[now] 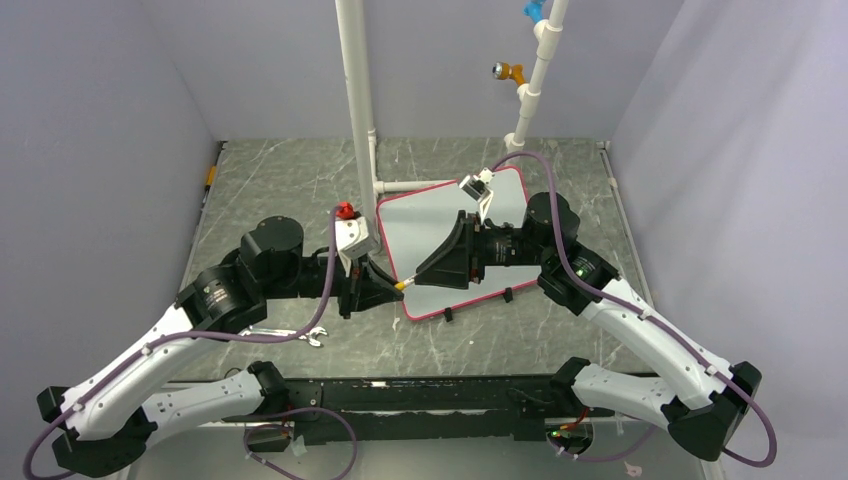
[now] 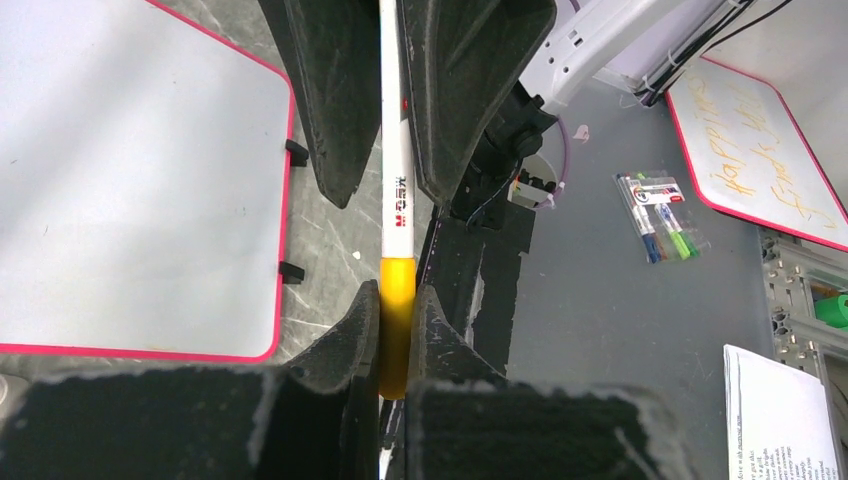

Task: Write a sentence on the whiteboard
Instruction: Pass from the right arm to the left, then open the pen cap from the whiteboard marker.

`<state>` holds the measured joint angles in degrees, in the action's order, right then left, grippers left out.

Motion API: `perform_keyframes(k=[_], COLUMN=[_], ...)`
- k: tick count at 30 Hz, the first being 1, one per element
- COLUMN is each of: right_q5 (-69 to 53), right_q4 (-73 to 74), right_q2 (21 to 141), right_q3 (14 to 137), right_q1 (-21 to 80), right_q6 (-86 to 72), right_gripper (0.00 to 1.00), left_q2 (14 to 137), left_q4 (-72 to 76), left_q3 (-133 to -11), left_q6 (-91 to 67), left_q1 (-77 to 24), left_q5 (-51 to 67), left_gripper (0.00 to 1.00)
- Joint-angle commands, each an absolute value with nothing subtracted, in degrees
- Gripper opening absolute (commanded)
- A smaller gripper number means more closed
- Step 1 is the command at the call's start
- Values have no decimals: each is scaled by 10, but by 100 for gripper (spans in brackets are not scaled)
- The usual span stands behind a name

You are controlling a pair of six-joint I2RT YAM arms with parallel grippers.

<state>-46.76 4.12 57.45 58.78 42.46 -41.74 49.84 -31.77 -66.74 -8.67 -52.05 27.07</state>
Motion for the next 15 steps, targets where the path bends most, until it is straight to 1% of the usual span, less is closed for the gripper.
perform_keyframes(k=[1,15], right_q5=[-472,-504], right_q4=[39,9], right_q2=[576,590], right_q3=[618,610], right_q1=[425,426], right_q6=[-402,-424], right_gripper=[46,40], left_q2=[486,508], left_q4=[-320,-316], left_q3=[-664,-670], left_q6=[-80,-72], left_q1=[-521,-521], left_q5=[267,274], left_gripper=[0,0])
